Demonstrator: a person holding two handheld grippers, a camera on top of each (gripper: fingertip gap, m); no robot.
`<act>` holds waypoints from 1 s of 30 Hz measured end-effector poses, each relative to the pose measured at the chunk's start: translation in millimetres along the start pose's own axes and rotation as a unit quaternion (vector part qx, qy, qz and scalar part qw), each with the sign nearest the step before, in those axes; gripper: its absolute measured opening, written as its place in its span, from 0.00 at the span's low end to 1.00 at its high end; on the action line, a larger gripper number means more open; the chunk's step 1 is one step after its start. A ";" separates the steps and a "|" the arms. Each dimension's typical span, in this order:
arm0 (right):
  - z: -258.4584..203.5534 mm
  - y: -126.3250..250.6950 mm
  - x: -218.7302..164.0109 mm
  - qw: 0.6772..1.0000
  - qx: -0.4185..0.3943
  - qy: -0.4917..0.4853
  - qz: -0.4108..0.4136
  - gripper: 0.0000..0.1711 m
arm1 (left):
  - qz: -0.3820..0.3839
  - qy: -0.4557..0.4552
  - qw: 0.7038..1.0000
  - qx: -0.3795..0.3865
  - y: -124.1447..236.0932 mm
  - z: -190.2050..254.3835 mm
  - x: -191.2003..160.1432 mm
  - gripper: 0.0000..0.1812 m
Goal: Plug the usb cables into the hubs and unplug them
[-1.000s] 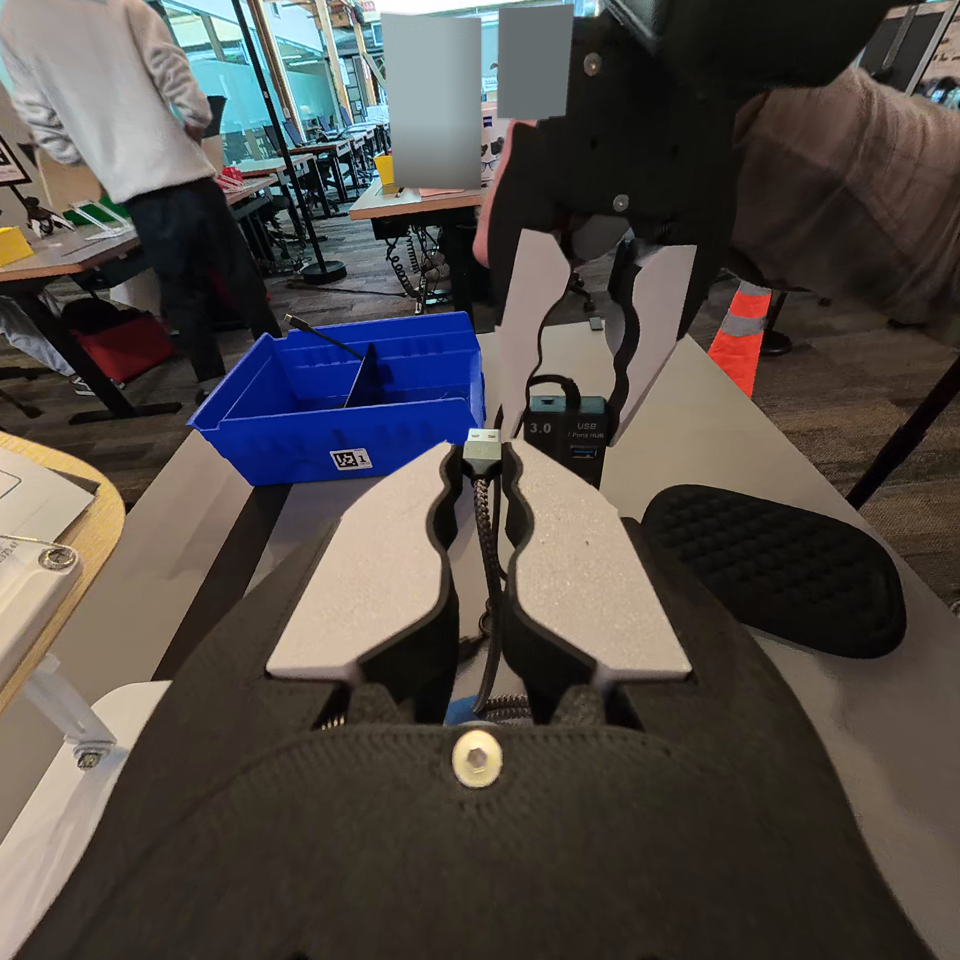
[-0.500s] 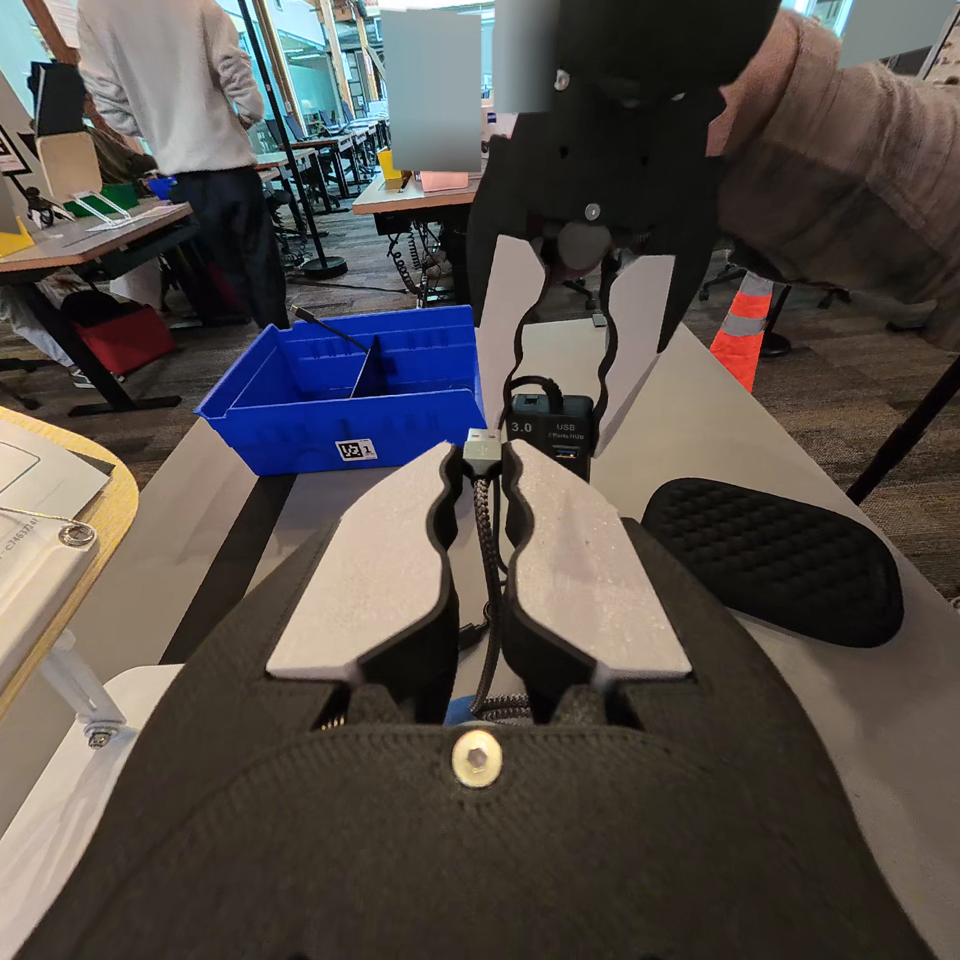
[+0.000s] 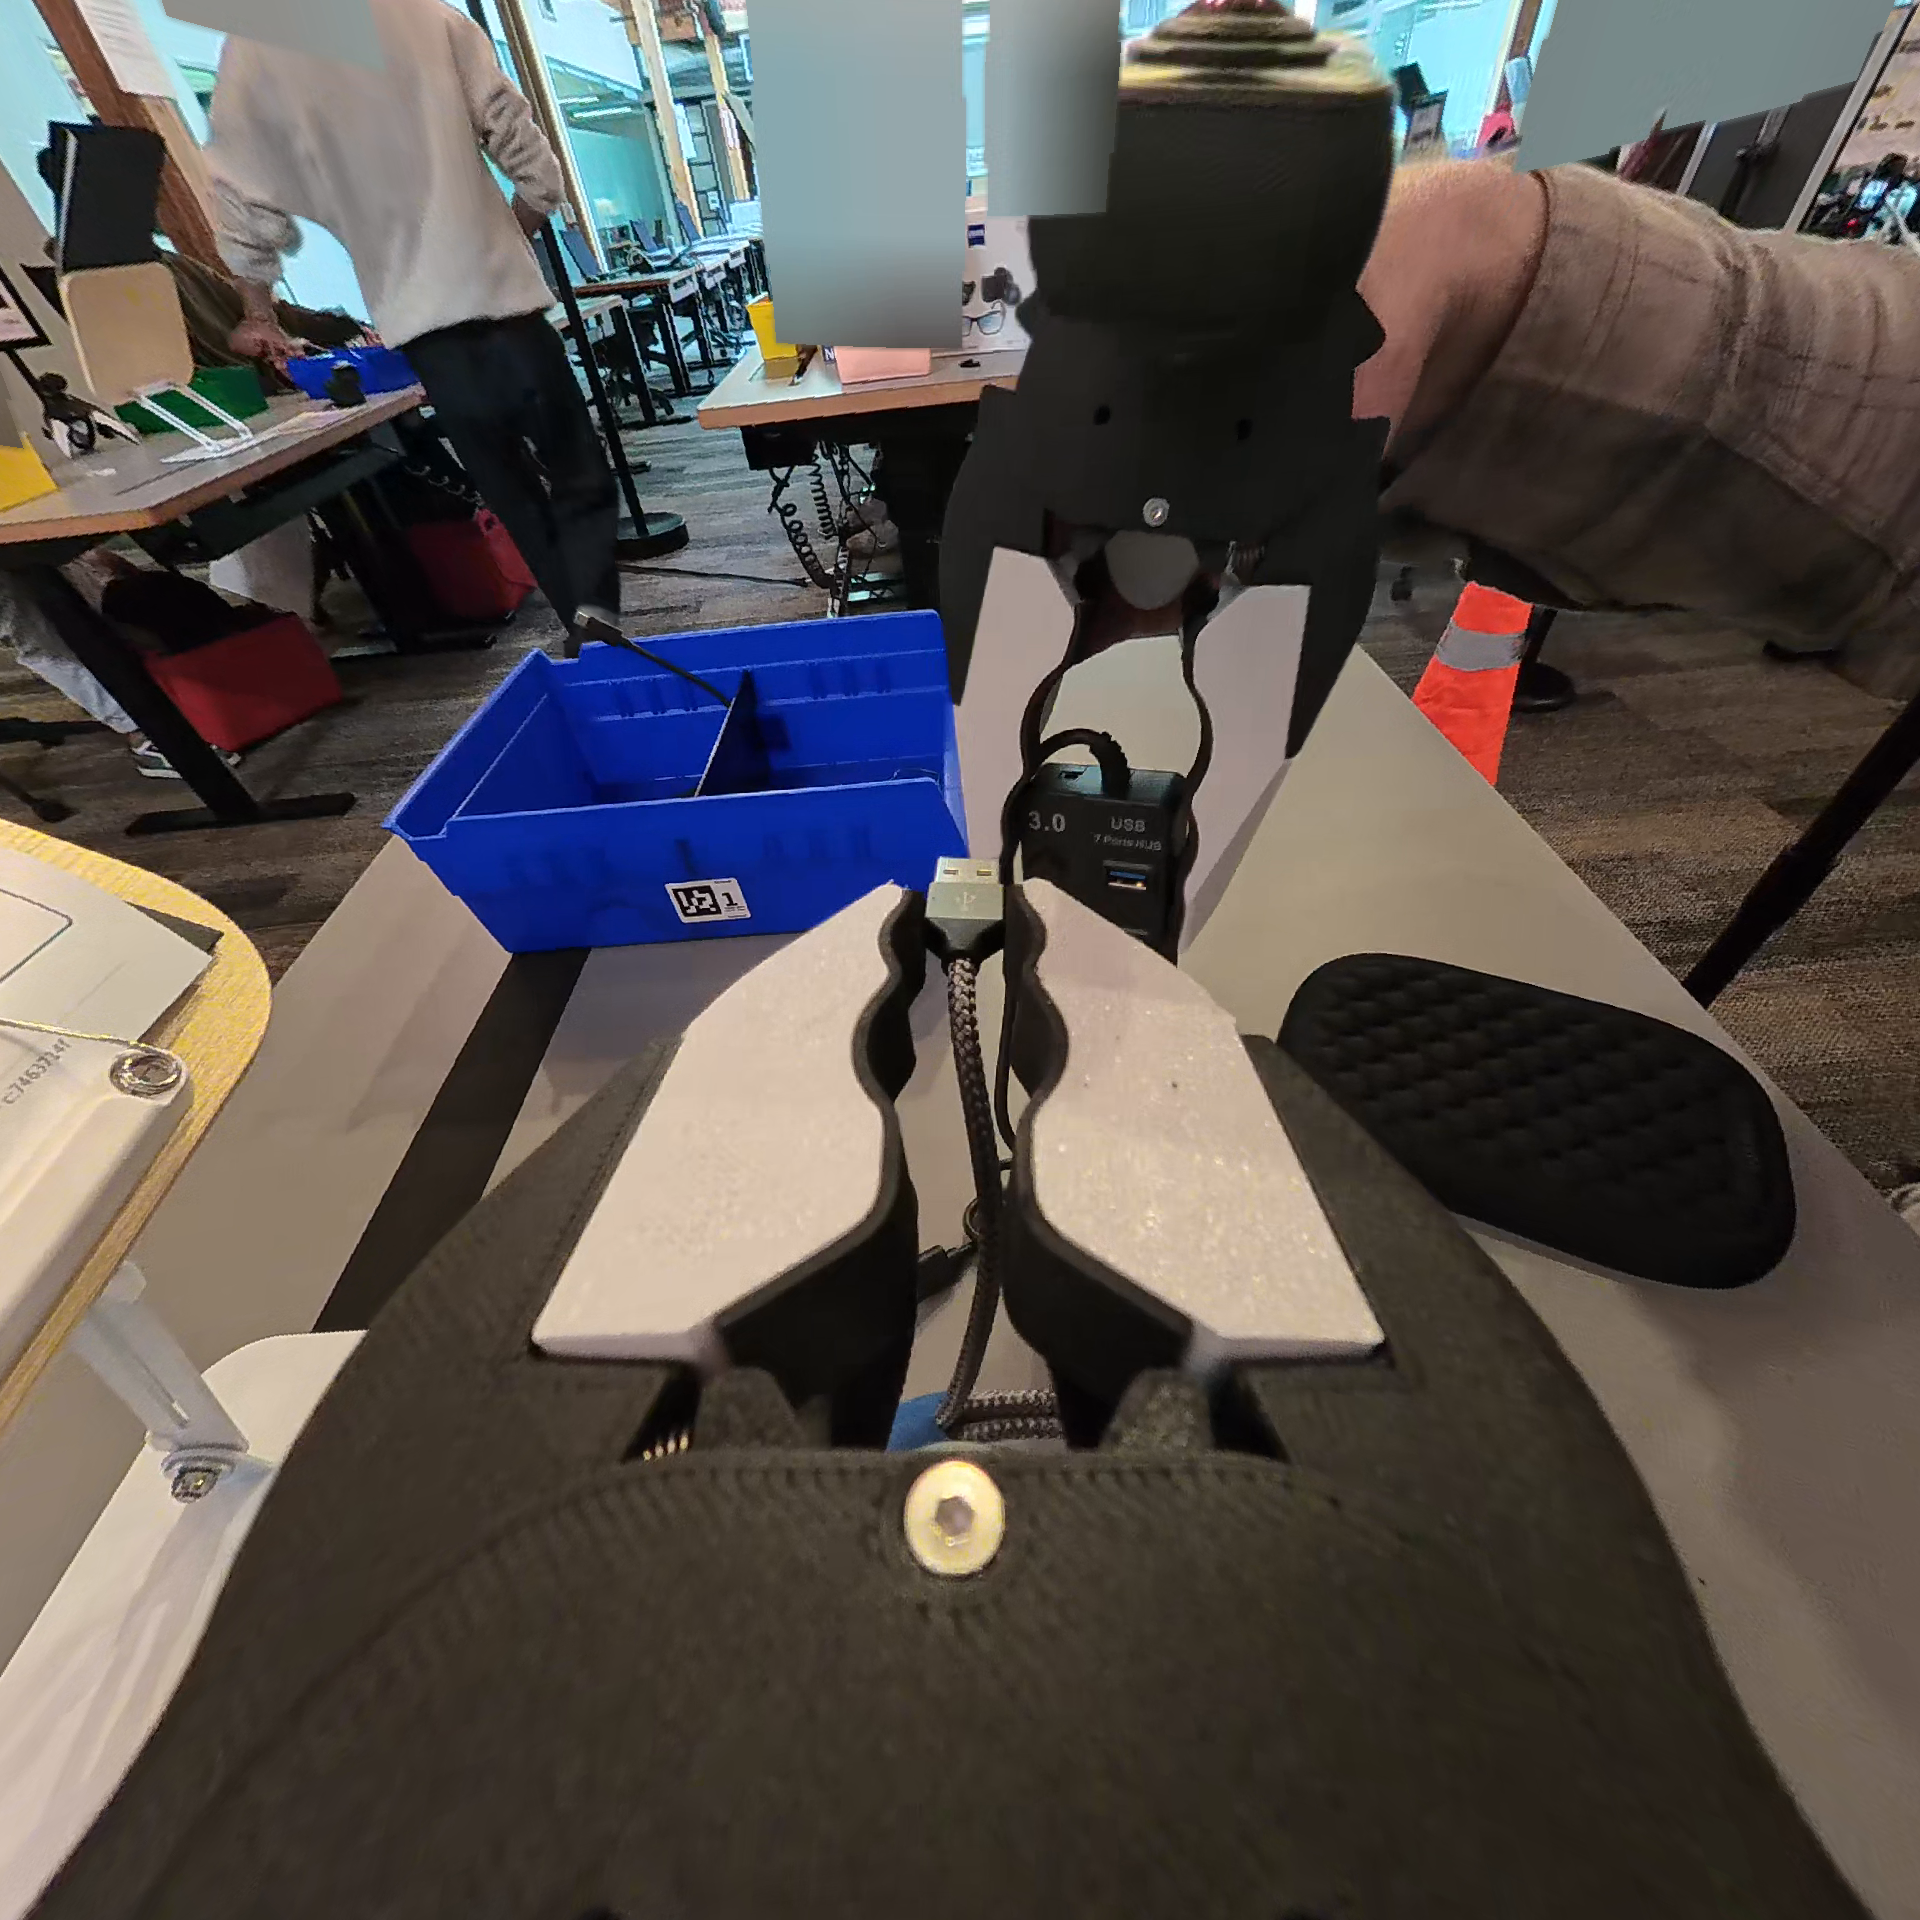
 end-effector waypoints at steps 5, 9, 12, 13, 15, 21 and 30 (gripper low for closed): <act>-4.5 1.0 5.1 0.999 -0.001 0.047 -0.001 0.31 | -0.023 -0.004 1.000 -0.018 -6.4 3.5 -8.9 0.08; -8.5 -0.1 10.5 0.995 0.002 0.098 0.000 0.31 | -0.039 -0.014 0.998 -0.042 -11.8 10.6 -14.1 0.08; -13.6 -0.8 16.5 0.989 0.002 0.147 -0.007 0.31 | -0.050 -0.026 0.997 -0.062 -14.2 16.1 -18.1 0.08; -16.1 -1.3 19.5 0.986 0.003 0.168 -0.009 0.31 | -0.051 -0.027 0.996 -0.066 -14.6 16.5 -19.8 0.08; -21.7 -2.8 25.9 0.979 0.001 0.203 -0.015 0.31 | -0.056 -0.022 0.996 -0.071 -14.8 14.1 -25.5 0.08; -19.1 1.8 33.8 0.973 -0.055 0.221 -0.040 0.46 | -0.051 0.004 0.996 -0.072 -6.9 -0.9 -42.9 0.08; -5.8 -16.2 19.2 0.995 -0.018 0.092 0.031 0.30 | -0.066 0.015 0.995 -0.067 -16.5 -3.8 -52.2 0.08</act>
Point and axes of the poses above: each gripper's, where its closed fingertips meet, y back along the fingers, x out of its top, z = x × y across the jaws, the point moved 5 cm from there along y, back along the fingers, and after that the axes turned 2 degrees about -z, right-handed, at the moved point
